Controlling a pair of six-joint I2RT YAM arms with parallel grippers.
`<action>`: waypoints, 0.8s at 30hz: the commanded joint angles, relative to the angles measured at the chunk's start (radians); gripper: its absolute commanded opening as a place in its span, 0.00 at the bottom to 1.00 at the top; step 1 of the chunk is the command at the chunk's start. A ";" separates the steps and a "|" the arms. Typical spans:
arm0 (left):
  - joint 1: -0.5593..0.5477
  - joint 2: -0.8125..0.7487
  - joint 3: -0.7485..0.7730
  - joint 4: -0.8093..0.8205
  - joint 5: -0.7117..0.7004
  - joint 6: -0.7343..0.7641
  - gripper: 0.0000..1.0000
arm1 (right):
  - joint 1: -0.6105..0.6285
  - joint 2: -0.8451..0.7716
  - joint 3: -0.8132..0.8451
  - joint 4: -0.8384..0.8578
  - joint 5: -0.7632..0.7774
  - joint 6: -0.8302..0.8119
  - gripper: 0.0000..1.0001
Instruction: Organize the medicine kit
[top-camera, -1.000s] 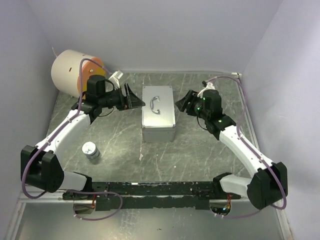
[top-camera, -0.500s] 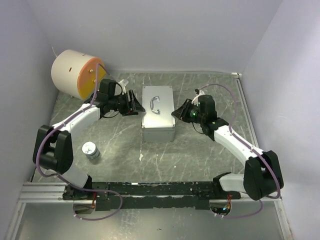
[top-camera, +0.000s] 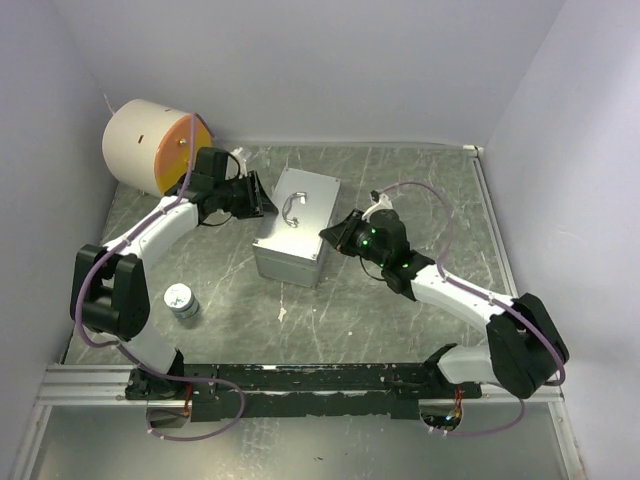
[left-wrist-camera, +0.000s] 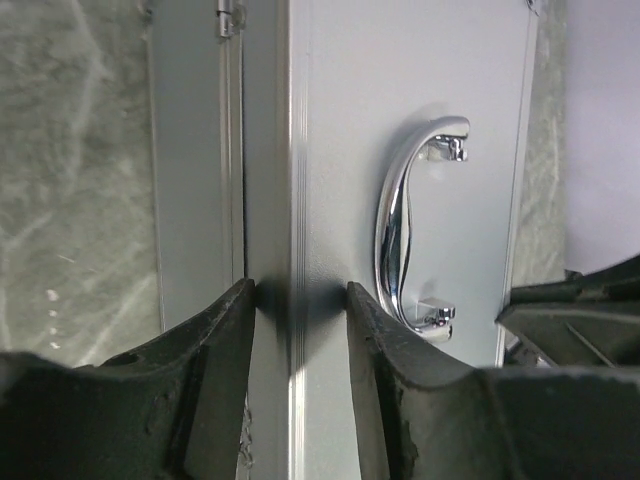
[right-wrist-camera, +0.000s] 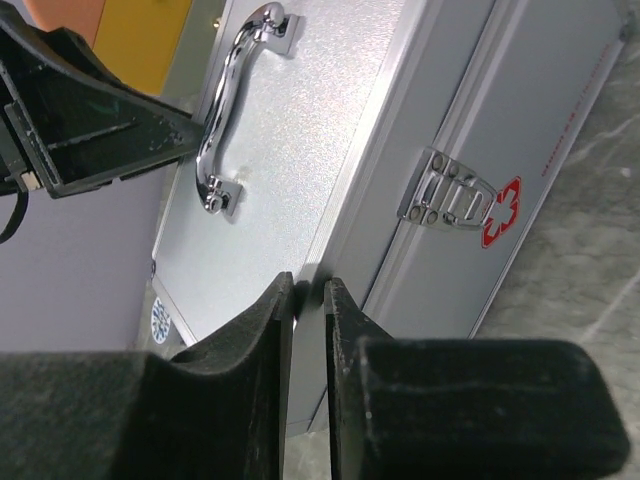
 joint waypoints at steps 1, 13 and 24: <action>-0.030 0.036 0.017 -0.086 -0.011 0.078 0.44 | 0.085 0.103 -0.008 -0.020 0.024 0.000 0.06; -0.023 0.040 0.086 -0.257 -0.059 0.211 0.48 | 0.166 0.146 0.107 -0.124 0.160 -0.004 0.14; -0.023 0.024 0.111 -0.339 -0.126 0.290 0.61 | 0.088 -0.018 0.162 -0.257 0.386 -0.261 0.49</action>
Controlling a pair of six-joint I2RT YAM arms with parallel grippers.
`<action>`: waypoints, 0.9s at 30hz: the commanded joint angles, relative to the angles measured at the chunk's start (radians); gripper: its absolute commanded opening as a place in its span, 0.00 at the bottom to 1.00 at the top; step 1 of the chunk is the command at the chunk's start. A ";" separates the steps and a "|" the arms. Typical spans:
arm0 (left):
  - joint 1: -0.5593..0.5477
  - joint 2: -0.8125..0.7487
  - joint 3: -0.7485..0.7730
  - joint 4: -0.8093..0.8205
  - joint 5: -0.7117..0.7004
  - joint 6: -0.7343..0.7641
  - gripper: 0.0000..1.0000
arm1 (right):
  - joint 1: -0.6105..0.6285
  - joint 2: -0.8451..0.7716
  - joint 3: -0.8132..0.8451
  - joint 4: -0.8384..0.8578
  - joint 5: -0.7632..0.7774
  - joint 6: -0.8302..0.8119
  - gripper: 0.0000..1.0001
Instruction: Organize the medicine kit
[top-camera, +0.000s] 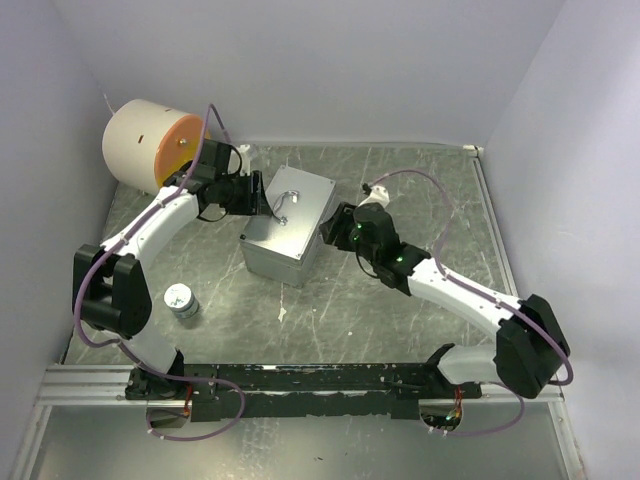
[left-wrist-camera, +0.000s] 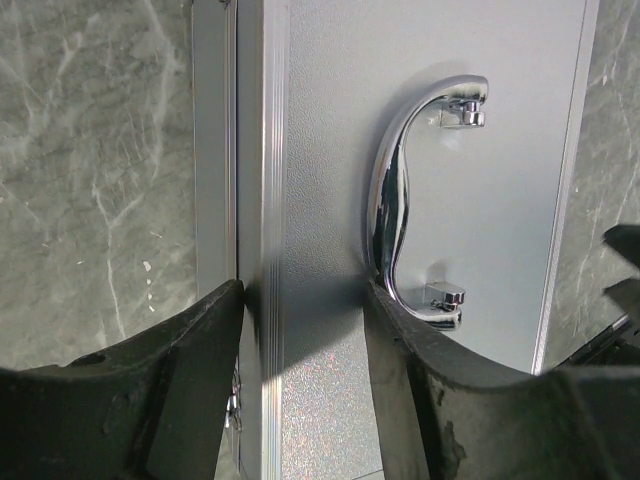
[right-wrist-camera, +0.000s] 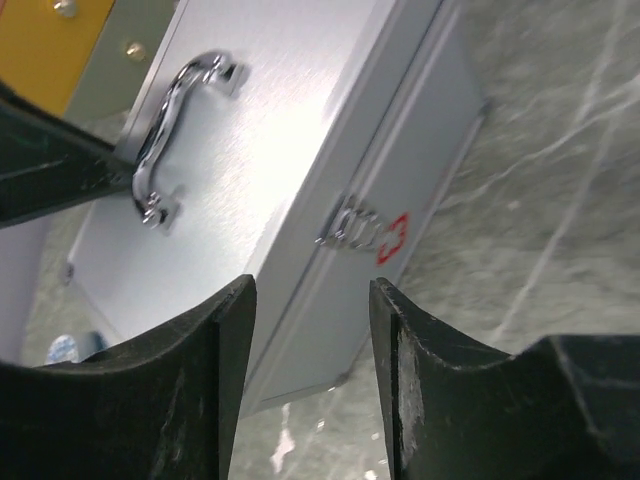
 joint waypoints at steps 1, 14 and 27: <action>-0.014 0.008 -0.040 -0.100 0.005 0.036 0.60 | -0.053 -0.028 -0.008 -0.020 0.070 -0.181 0.49; -0.014 0.004 -0.082 -0.111 -0.118 0.043 0.49 | -0.102 0.069 -0.236 0.408 -0.091 -0.529 0.38; -0.014 -0.036 -0.120 -0.081 -0.078 0.043 0.47 | -0.047 0.257 -0.246 0.655 -0.118 -0.538 0.36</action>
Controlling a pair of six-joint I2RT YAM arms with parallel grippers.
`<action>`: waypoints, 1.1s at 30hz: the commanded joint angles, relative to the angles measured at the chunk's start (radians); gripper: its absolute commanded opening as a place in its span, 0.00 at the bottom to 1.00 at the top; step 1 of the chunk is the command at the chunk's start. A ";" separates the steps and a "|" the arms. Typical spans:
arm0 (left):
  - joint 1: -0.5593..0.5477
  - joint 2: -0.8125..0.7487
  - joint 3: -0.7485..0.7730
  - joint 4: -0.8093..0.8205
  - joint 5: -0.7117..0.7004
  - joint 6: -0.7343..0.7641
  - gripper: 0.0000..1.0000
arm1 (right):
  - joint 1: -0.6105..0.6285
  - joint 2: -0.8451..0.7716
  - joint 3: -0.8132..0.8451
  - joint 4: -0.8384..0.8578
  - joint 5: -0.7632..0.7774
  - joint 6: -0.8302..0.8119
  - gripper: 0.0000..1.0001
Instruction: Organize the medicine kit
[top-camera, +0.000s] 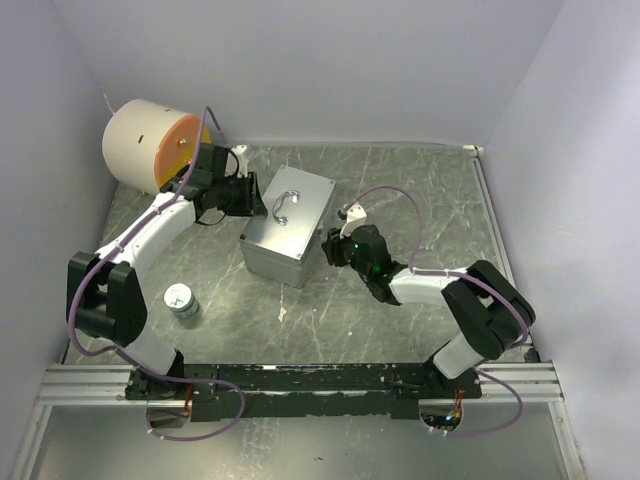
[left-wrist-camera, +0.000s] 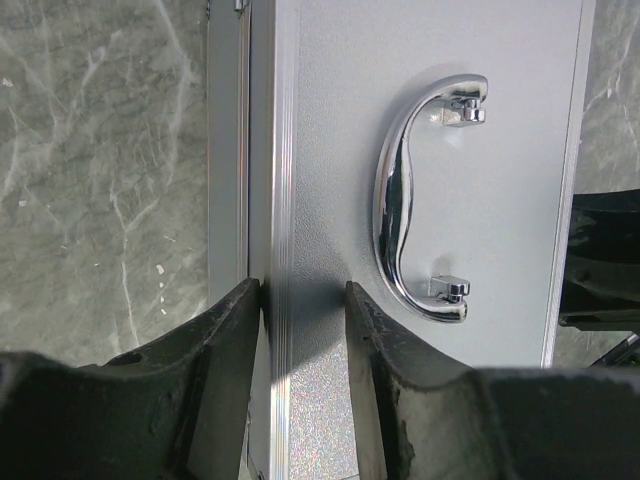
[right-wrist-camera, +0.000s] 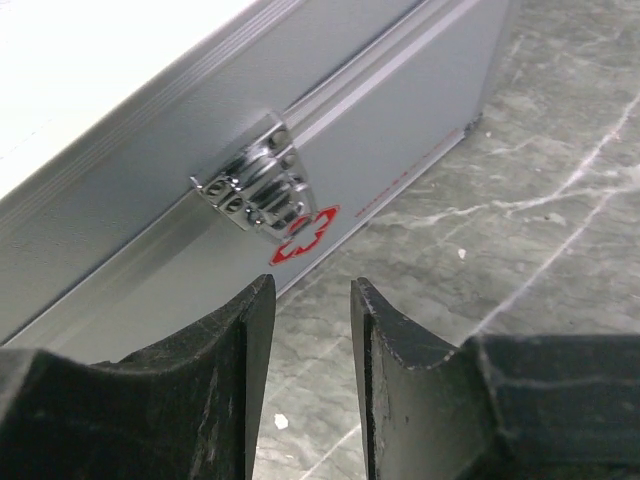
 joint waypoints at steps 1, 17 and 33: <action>-0.013 0.012 -0.063 -0.131 -0.043 0.039 0.46 | 0.016 0.031 0.004 0.117 0.005 -0.018 0.37; -0.014 0.022 -0.057 -0.149 -0.103 0.052 0.37 | 0.030 0.073 0.019 0.141 0.037 -0.056 0.41; -0.015 0.022 -0.060 -0.140 -0.090 0.062 0.37 | 0.068 0.134 -0.014 0.360 0.260 -0.102 0.40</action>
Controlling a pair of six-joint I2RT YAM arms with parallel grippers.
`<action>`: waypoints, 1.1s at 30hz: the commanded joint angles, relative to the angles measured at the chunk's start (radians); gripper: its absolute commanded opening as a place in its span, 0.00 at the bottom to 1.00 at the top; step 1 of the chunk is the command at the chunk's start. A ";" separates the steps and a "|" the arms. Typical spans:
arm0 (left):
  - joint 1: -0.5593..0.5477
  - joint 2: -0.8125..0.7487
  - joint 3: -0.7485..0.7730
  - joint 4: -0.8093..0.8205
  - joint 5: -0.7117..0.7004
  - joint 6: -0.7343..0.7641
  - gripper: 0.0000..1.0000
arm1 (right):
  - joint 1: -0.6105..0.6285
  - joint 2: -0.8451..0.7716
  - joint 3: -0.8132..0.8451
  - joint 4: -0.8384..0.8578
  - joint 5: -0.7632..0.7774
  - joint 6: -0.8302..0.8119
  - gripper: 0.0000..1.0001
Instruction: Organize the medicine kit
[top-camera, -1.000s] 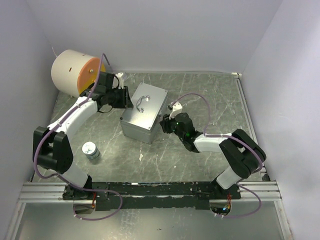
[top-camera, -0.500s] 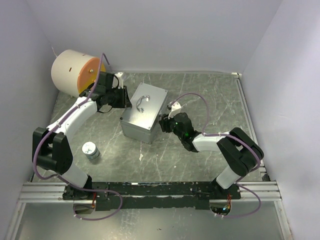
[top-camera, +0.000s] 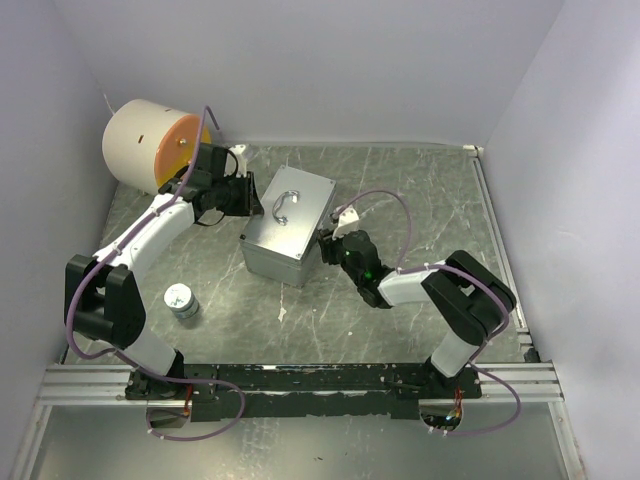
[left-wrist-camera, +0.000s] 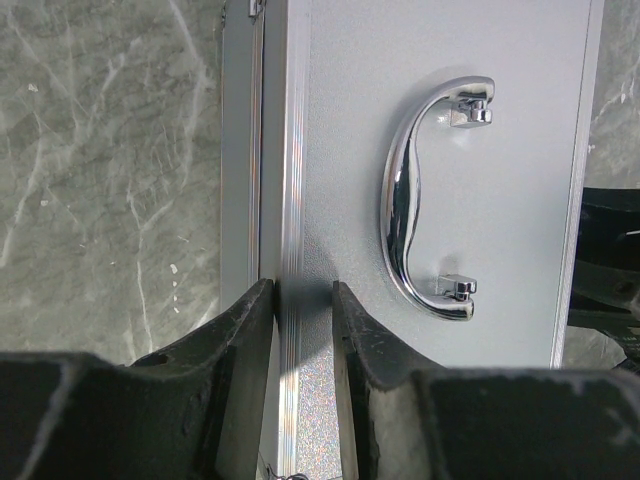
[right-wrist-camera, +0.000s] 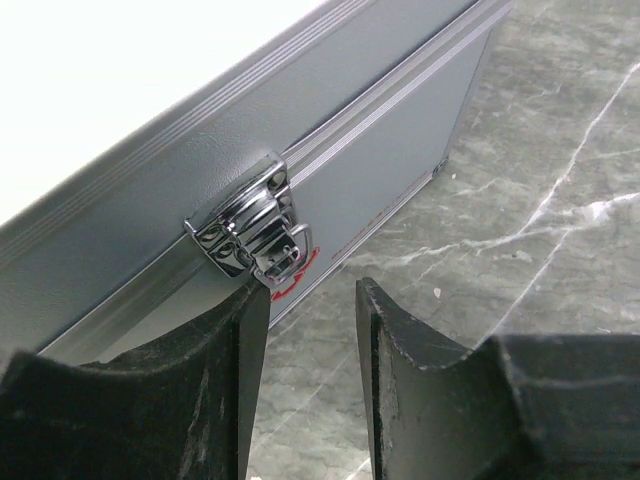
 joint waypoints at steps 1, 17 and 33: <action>-0.013 0.038 -0.051 -0.143 -0.053 0.049 0.37 | 0.006 0.008 -0.026 0.183 0.112 -0.024 0.40; -0.013 0.041 -0.049 -0.148 -0.051 0.051 0.36 | 0.006 -0.052 -0.078 0.206 0.234 -0.051 0.35; -0.013 0.046 -0.048 -0.150 -0.052 0.053 0.35 | 0.008 -0.085 -0.068 0.216 0.151 -0.030 0.33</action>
